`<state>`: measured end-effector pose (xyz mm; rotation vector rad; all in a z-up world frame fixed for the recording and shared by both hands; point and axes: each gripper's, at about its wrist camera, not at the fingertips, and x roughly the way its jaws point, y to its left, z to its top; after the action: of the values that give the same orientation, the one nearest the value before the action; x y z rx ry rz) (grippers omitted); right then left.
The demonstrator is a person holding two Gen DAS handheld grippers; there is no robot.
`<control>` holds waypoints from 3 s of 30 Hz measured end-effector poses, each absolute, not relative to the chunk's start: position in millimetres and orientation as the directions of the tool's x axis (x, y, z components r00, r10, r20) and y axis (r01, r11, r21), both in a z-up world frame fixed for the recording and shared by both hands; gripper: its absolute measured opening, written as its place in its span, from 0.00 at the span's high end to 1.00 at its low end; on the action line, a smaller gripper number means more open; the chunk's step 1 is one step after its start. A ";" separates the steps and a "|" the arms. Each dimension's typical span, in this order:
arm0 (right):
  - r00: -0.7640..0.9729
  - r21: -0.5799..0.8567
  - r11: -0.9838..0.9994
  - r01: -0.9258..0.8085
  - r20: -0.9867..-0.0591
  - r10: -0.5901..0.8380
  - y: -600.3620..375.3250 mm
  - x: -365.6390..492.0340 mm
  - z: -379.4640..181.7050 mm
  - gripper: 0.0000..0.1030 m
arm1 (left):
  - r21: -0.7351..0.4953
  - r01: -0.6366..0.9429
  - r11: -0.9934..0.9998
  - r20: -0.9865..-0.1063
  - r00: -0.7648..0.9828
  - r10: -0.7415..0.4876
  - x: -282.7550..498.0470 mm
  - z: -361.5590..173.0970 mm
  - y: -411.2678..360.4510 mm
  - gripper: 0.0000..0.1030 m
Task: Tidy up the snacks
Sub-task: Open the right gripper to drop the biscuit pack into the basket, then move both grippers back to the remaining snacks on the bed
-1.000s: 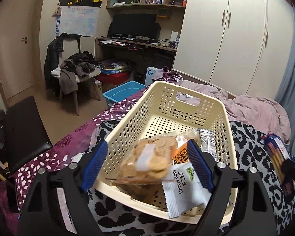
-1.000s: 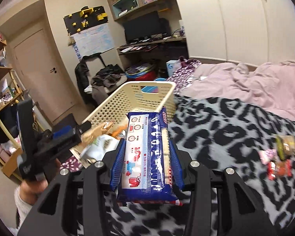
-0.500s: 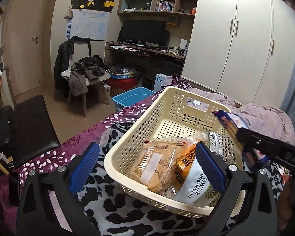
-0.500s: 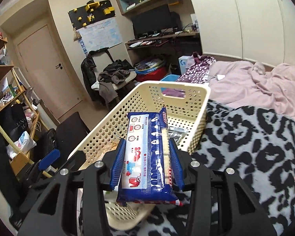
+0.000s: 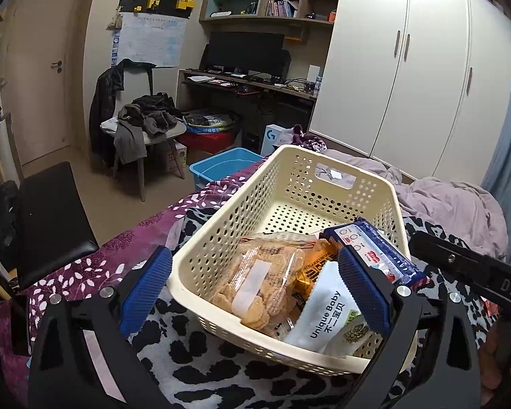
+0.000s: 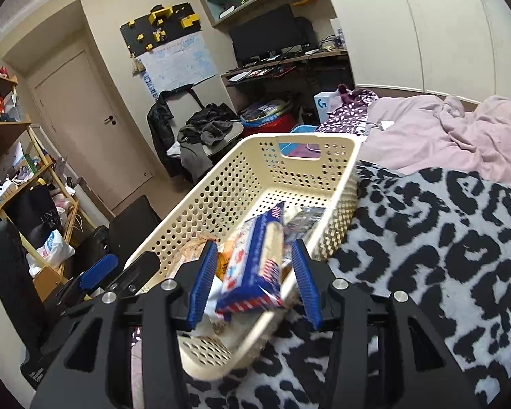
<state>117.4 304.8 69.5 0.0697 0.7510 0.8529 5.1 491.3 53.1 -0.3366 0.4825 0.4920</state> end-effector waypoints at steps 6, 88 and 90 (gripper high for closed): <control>0.455 0.344 0.696 -0.630 -0.563 0.690 278.9 108.6 70.1 0.56 | -0.144 -0.532 0.834 -0.501 0.766 0.403 7.2 56.2 478.3 0.04; 0.760 0.322 0.945 0.052 -0.627 0.171 -118.4 86.5 15.9 0.41 | -0.084 -0.080 0.993 -0.650 0.760 0.007 132.6 25.2 276.0 0.04; 0.767 0.321 0.947 0.035 -0.615 0.180 -115.5 89.9 24.7 0.41 | -0.074 -0.084 0.994 -0.649 0.761 0.016 131.3 25.7 276.1 0.04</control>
<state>89.9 -115.5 24.7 0.3255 0.6945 0.0800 131.3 276.1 25.7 -0.1011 0.7047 0.0547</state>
